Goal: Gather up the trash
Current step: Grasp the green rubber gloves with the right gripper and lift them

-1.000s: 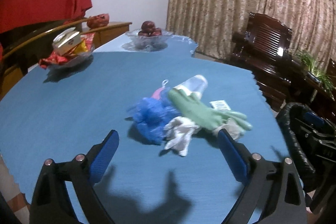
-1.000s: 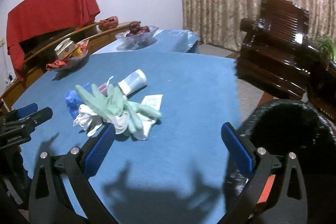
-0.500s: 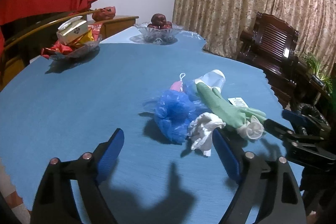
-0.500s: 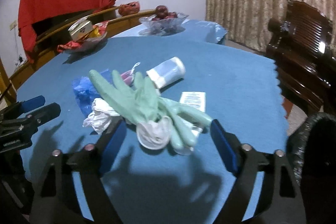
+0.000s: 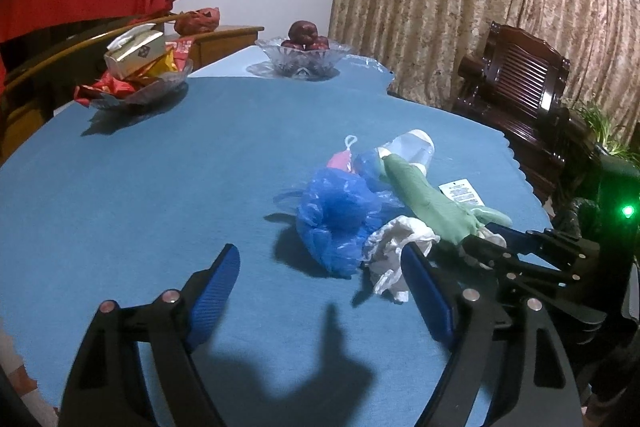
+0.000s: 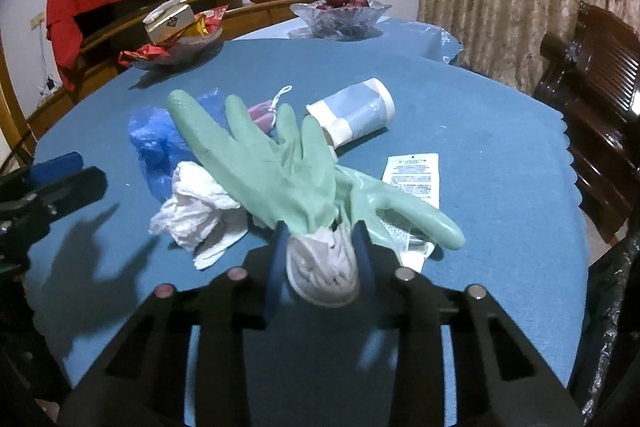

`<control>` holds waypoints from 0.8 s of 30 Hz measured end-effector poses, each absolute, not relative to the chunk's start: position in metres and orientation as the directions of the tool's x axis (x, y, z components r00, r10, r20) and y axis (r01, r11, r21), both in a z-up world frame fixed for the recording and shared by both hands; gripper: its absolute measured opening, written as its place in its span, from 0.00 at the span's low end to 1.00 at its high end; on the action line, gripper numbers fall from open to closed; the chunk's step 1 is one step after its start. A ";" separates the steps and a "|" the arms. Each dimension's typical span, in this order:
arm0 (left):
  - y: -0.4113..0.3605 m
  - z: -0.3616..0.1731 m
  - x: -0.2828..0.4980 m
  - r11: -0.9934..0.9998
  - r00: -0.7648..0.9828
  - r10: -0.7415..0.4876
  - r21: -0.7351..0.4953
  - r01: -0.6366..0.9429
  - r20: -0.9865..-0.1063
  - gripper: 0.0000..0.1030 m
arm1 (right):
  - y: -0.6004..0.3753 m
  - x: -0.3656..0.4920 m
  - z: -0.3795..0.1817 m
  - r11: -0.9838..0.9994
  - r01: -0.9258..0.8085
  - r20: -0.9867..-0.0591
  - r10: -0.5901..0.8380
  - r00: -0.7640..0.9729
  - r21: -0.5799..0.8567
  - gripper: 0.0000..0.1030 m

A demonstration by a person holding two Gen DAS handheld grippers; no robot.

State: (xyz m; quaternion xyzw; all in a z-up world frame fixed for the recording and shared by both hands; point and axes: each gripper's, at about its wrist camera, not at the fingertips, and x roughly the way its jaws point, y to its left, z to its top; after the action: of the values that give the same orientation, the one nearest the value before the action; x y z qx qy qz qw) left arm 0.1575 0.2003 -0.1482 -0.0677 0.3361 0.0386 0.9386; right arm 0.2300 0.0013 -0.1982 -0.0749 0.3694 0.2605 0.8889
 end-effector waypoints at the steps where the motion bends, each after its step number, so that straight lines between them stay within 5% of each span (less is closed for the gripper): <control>1: 0.198 -0.148 0.158 0.988 0.771 0.025 -0.100 -0.115 -0.637 0.78 | 0.000 0.229 -0.197 0.851 -0.521 -0.693 0.414 0.591 0.064 0.26; 18: 0.171 -0.157 0.148 0.991 0.744 -0.020 -0.111 -0.073 -0.668 0.75 | -0.039 0.185 -0.191 0.847 -0.514 -0.724 0.438 0.533 0.134 0.16; 21: 0.171 -0.157 0.145 0.991 0.743 -0.016 -0.107 -0.075 -0.669 0.75 | -0.040 0.185 -0.192 0.842 -0.519 -0.720 0.449 0.530 0.143 0.21; 23: 0.173 -0.157 0.144 0.991 0.744 -0.011 -0.107 -0.081 -0.668 0.75 | -0.036 0.186 -0.192 0.837 -0.531 -0.717 0.453 0.531 0.136 0.43; 24: 0.176 -0.157 0.144 0.990 0.744 -0.007 -0.108 -0.087 -0.668 0.75 | -0.033 0.187 -0.193 0.833 -0.539 -0.719 0.451 0.529 0.127 0.45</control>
State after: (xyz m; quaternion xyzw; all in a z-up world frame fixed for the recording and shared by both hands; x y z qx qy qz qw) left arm 0.1437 0.1755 -0.1567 -0.0659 0.3573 0.0214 0.9314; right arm 0.1866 -0.0329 -0.1933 -0.0555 0.3939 0.2836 0.8725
